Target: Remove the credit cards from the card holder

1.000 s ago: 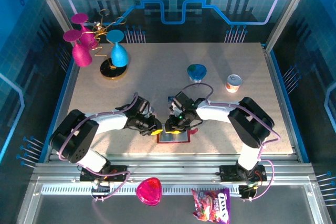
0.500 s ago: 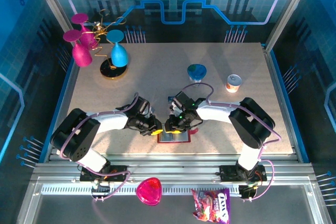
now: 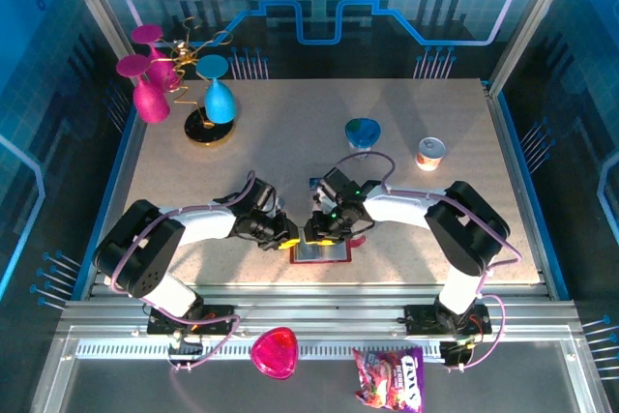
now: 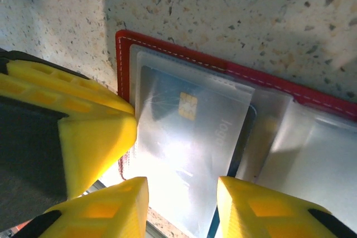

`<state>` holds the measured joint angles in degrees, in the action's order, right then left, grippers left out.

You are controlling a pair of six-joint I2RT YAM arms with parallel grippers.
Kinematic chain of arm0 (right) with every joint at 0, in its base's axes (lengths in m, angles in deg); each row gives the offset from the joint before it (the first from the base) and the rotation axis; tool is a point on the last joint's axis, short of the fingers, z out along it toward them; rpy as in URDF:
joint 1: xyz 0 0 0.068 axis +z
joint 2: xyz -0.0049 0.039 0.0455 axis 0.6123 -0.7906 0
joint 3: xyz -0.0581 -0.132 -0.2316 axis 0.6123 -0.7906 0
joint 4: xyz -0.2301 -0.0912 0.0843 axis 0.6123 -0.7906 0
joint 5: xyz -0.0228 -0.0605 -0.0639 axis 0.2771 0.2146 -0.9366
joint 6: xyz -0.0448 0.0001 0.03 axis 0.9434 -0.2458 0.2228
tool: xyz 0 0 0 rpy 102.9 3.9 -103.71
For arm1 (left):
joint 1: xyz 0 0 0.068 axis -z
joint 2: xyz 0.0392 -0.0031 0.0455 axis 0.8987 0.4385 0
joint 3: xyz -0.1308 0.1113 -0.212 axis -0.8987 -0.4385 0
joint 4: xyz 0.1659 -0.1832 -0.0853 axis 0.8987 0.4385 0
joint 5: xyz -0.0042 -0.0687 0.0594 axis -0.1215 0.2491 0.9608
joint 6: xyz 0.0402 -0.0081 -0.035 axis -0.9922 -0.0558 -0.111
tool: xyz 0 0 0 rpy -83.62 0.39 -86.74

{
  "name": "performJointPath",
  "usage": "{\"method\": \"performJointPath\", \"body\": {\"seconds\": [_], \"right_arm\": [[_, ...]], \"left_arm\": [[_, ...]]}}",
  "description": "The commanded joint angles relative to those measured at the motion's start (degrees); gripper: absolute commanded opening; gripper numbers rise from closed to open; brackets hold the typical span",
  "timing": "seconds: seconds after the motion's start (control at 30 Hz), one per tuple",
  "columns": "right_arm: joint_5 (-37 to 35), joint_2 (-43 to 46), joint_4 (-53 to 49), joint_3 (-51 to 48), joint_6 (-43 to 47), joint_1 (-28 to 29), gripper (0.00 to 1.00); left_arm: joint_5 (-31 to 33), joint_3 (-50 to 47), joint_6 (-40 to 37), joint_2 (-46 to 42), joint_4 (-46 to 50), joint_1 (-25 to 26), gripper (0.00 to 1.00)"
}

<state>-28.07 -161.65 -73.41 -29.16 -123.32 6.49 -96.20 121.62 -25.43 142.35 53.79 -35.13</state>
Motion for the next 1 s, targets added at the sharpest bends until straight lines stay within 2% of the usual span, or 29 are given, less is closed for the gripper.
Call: {"method": "performJointPath", "body": {"seconds": [0.0,0.63,0.97], "right_arm": [[-1.4,2.1,-1.8,-0.5,-0.3,0.7,0.37],[-0.2,-1.8,-0.9,-0.9,-0.3,0.8,0.37],[-5.3,-1.0,-7.2,0.9,2.1,0.9,0.37]], "left_arm": [[0.9,-1.4,-0.8,0.8,2.1,-0.4,0.18],[1.0,-1.5,-0.6,0.0,2.3,-0.4,0.18],[1.1,-1.5,-0.7,-0.2,2.8,-0.4,0.18]]}}
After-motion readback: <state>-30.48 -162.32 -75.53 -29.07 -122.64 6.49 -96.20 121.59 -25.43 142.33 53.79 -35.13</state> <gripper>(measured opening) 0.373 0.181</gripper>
